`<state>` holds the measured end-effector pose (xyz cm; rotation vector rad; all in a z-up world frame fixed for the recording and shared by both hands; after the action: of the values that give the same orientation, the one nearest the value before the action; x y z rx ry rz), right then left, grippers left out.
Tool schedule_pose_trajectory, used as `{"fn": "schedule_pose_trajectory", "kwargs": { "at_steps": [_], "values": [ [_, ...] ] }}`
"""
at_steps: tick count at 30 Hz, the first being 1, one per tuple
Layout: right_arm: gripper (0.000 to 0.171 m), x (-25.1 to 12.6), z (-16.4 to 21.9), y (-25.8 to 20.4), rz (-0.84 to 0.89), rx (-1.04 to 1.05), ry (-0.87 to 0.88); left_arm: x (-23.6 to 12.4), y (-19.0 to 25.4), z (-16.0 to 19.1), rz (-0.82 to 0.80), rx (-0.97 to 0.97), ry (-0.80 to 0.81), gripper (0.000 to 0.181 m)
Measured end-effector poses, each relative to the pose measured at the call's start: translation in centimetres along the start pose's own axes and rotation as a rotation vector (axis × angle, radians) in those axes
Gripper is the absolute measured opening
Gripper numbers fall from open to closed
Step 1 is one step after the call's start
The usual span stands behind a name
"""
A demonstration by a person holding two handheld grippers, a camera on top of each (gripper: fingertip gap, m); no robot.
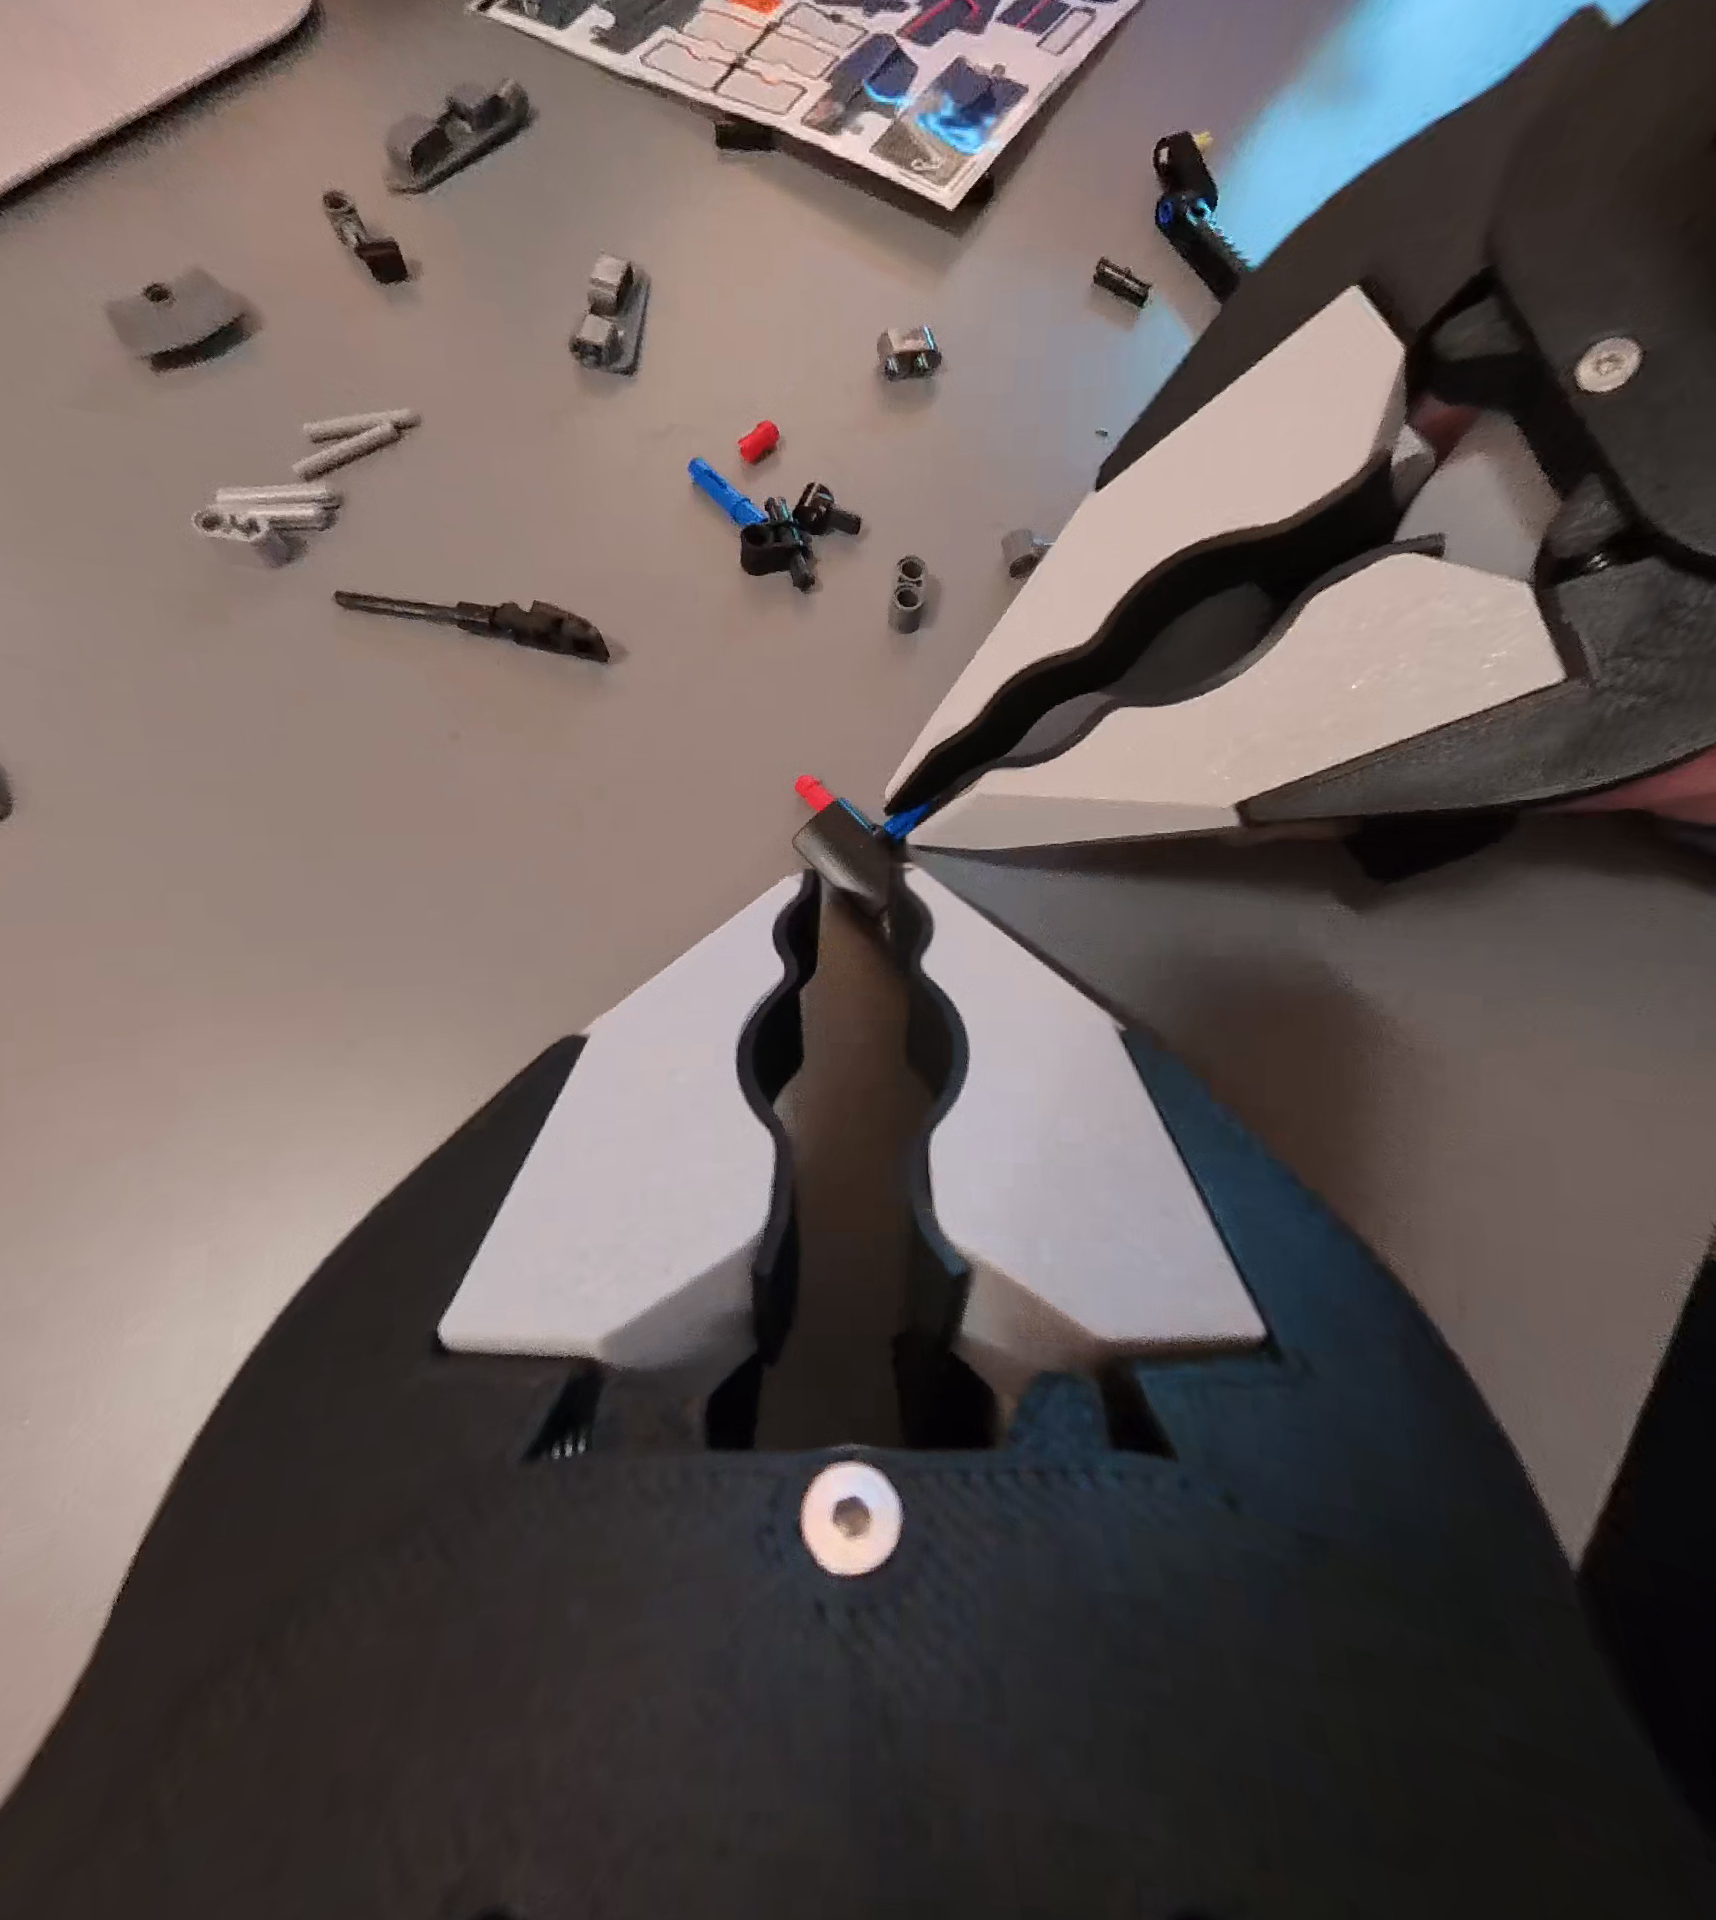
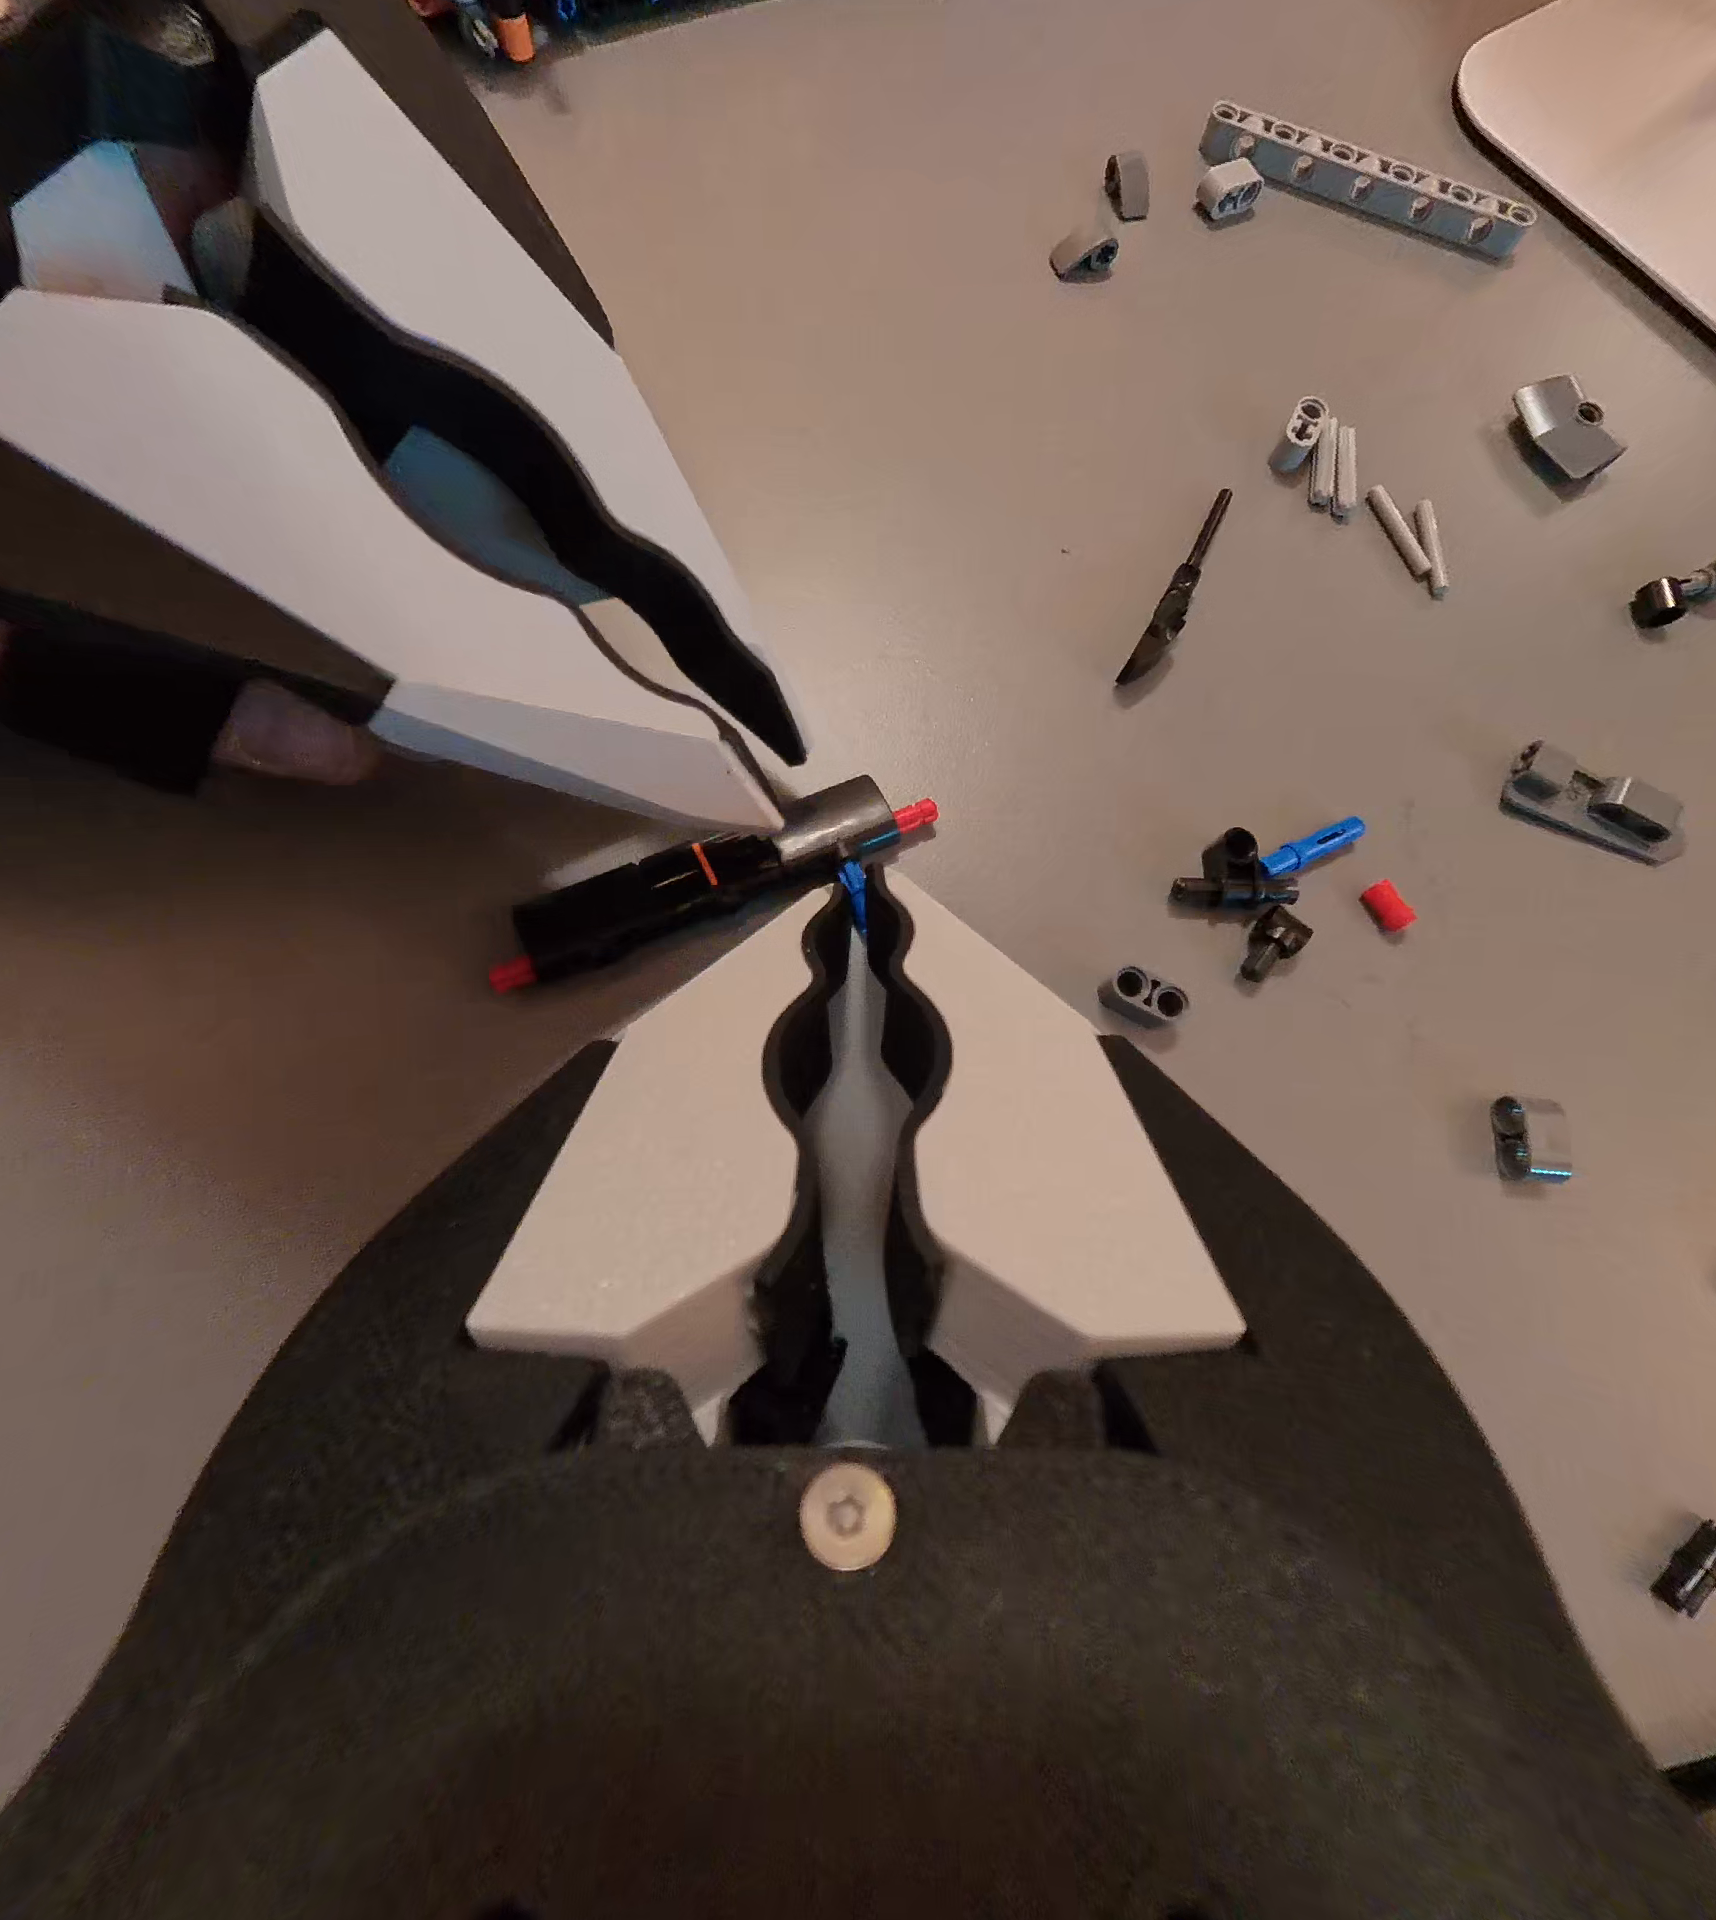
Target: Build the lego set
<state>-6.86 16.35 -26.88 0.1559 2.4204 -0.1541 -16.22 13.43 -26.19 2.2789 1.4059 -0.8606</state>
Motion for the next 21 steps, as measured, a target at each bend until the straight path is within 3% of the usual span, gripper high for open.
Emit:
{"fn": "schedule_pose_trajectory", "kwargs": {
  "at_steps": [21],
  "values": [
    [0.0, 0.01, -0.02, -0.07, -0.007, -0.007, -0.002, 0.85, -0.59, -0.2, 0.073, -0.071, -0.101, 0.0]
  ]
}}
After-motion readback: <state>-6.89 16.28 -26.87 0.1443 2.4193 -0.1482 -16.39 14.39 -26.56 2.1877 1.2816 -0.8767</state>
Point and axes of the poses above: each gripper's, where its closed fingertips meet, x out along the fingers, z out of its underside, y = z × x across the jaws, the point moved 7 cm from there along -x, back along the fingers, and after that the axes turned 11 degrees about -z, right-handed, at the moved point
